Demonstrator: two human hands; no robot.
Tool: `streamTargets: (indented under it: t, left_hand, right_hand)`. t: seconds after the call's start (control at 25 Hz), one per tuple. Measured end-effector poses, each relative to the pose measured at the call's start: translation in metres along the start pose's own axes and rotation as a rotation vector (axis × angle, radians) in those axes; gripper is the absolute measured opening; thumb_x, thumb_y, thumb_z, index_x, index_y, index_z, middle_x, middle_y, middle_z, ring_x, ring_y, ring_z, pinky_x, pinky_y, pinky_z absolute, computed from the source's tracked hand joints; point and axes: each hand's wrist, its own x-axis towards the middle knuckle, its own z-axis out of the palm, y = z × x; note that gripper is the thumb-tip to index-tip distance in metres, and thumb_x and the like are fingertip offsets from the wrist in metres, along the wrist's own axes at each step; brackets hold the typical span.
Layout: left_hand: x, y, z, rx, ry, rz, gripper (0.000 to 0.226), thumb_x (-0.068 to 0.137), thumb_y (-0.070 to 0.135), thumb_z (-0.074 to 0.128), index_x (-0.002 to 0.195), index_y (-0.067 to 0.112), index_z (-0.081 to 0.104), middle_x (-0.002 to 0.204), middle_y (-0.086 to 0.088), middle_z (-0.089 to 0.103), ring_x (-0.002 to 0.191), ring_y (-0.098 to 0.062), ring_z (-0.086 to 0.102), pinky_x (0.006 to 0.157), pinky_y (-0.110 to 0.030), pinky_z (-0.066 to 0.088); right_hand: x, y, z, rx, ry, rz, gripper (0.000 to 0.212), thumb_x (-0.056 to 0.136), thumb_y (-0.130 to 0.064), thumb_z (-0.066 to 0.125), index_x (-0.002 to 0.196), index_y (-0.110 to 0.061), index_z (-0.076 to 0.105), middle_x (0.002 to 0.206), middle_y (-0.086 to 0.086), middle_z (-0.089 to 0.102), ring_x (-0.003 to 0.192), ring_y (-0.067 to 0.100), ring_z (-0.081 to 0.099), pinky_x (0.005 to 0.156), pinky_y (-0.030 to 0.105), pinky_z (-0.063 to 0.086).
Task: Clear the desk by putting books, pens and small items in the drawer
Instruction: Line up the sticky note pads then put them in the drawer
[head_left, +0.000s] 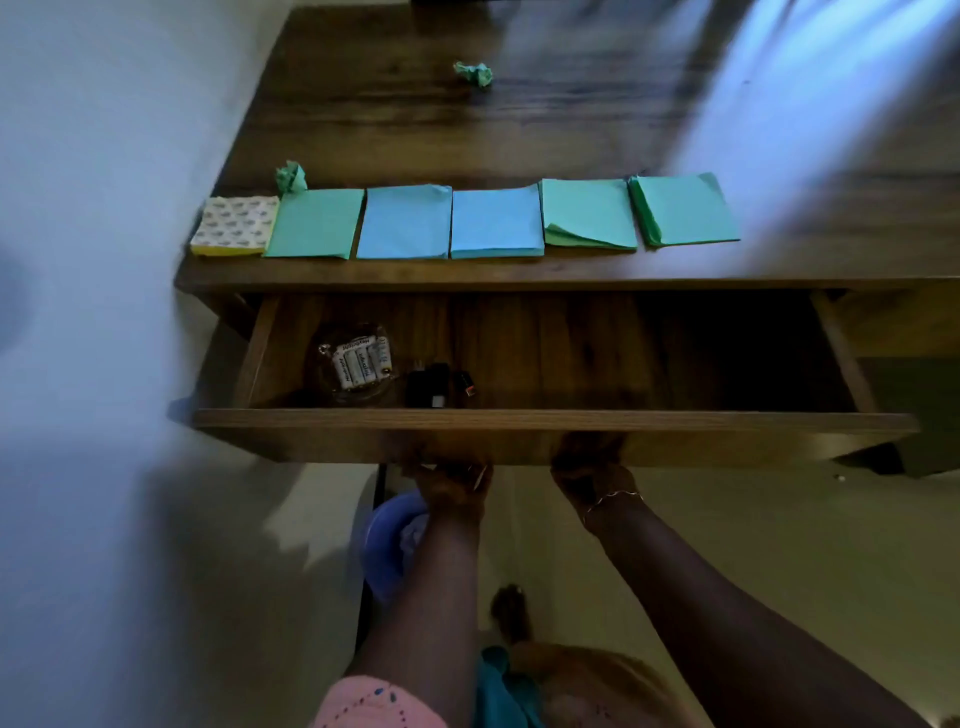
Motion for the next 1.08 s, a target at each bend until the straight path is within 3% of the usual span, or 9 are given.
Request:
streamTargets:
  t: [0.12,0.2,0.32,0.48,0.6,0.72,0.84,0.96,1.08]
  left_hand:
    - [-0.021,-0.004,-0.017,0.002,0.023,-0.008,0.081,0.087,0.071,0.016,0.141,0.016,0.039,0.141,-0.012,0.046,0.129,-0.032,0.044,0.103,-0.045,0.035]
    - [-0.030,-0.007,-0.031,0.005,0.024,-0.010,0.082,0.086,0.072,0.016,0.141,0.016,0.037,0.143,-0.011,0.044,0.130,-0.032,0.042,0.099,-0.044,0.035]
    - [-0.042,-0.014,-0.053,0.035,0.024,0.020,0.082,0.085,0.073,0.017,0.143,0.017,0.034,0.145,-0.012,0.041,0.132,-0.032,0.039,0.102,-0.044,0.033]
    - [-0.059,-0.020,-0.072,0.096,0.041,0.030,0.084,0.085,0.074,0.012,0.141,0.016,0.035,0.144,-0.013,0.041,0.131,-0.032,0.040,0.106,-0.045,0.031]
    - [-0.059,-0.024,-0.085,0.116,0.036,0.022,0.088,0.080,0.079,0.017,0.141,0.018,0.036,0.144,-0.013,0.042,0.131,-0.032,0.041,0.103,-0.045,0.033]
    - [-0.057,-0.025,-0.103,0.107,0.041,0.001,0.095,0.076,0.083,0.022,0.140,0.014,0.037,0.142,-0.015,0.045,0.127,-0.035,0.044,0.092,-0.046,0.038]
    - [-0.064,-0.024,-0.112,0.120,0.044,0.000,0.095,0.078,0.081,0.021,0.141,0.011,0.036,0.141,-0.017,0.044,0.127,-0.035,0.044,0.090,-0.047,0.037]
    - [-0.074,-0.026,-0.114,0.143,0.034,0.007,0.092,0.081,0.078,0.020,0.142,0.010,0.034,0.141,-0.018,0.043,0.127,-0.034,0.043,0.091,-0.046,0.036]
    - [-0.080,-0.024,-0.117,0.162,0.035,0.011,0.089,0.083,0.075,0.020,0.139,0.009,0.038,0.137,-0.018,0.047,0.125,-0.035,0.045,0.090,-0.045,0.036]
  right_hand:
    - [-0.001,0.014,-0.023,0.146,-0.081,0.053,0.057,0.100,-0.007,0.028,0.064,-0.021,0.070,0.056,-0.003,0.067,0.059,0.017,0.065,0.054,0.021,0.048]
    - [-0.006,0.022,-0.036,0.224,-0.135,0.101,0.058,0.101,-0.021,0.030,0.060,-0.022,0.071,0.054,-0.007,0.067,0.051,0.011,0.066,0.046,0.013,0.044]
    - [-0.016,0.031,-0.056,0.233,-0.168,0.141,0.057,0.098,-0.011,0.032,0.056,-0.019,0.070,0.055,-0.004,0.068,0.052,0.014,0.067,0.045,0.015,0.046]
    - [-0.032,0.039,-0.080,-0.026,-0.106,0.101,0.047,0.080,0.021,0.031,0.083,-0.016,0.059,0.062,0.001,0.069,0.075,0.022,0.060,0.059,0.033,0.047]
    - [-0.044,0.041,-0.090,-0.088,-0.131,0.094,0.045,0.079,0.024,0.031,0.090,-0.012,0.055,0.085,0.009,0.062,0.080,0.026,0.056,0.057,0.036,0.054]
    - [-0.055,0.044,-0.100,-0.084,-0.154,0.092,0.043,0.080,0.023,0.029,0.091,-0.011,0.054,0.089,0.010,0.058,0.080,0.026,0.055,0.048,0.029,0.056]
    - [-0.059,0.051,-0.109,-0.085,-0.152,0.096,0.046,0.080,0.022,0.027,0.092,-0.012,0.055,0.090,0.009,0.058,0.081,0.027,0.056,0.052,0.030,0.057]
    - [-0.062,0.056,-0.114,-0.100,-0.143,0.094,0.044,0.080,0.021,0.028,0.091,-0.012,0.055,0.083,0.009,0.062,0.079,0.026,0.055,0.050,0.030,0.057]
    - [-0.068,0.056,-0.115,-0.224,-0.134,0.067,0.035,0.081,0.019,0.036,0.084,-0.010,0.055,0.052,0.003,0.066,0.071,0.023,0.054,0.057,0.032,0.053]
